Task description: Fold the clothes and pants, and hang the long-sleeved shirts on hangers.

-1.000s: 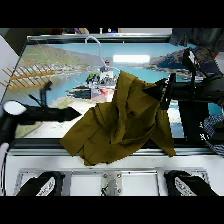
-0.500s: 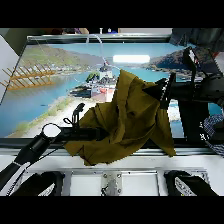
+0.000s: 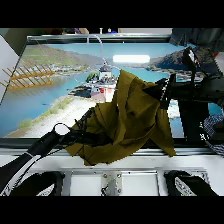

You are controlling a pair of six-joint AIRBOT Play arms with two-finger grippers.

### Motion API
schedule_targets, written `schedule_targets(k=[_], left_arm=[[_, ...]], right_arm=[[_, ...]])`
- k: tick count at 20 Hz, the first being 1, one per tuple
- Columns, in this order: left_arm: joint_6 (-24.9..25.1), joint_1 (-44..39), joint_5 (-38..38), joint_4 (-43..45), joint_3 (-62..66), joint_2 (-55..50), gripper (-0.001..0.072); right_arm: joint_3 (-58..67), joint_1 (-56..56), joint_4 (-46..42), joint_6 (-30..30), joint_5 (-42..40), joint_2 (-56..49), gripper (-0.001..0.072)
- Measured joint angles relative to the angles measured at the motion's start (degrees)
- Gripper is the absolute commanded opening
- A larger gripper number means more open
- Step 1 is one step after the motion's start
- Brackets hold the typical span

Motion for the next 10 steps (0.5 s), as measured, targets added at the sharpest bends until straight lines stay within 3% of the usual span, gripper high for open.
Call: schedule_targets(k=[4,5,6,10], left_arm=[[0.4,-1.5,0.1,-1.7,2.9,-4.3,0.0456],[0.4,-2.3,0.3,-1.8,3.8,-5.5,0.0196],[0.4,-3.1,0.4,-1.8,4.8,-6.9,0.0023],[0.6,-4.2,0.7,-1.9,6.9,-10.2,0.0018]], right_arm=[[0.0,0.0,0.0,0.0,0.0,0.0,0.0019],[0.0,0.0,0.0,0.0,0.0,0.0,0.0019],[0.0,0.0,0.0,0.0,0.0,0.0,0.0018],[0.0,0.0,0.0,0.1,0.0,0.6,0.0017]])
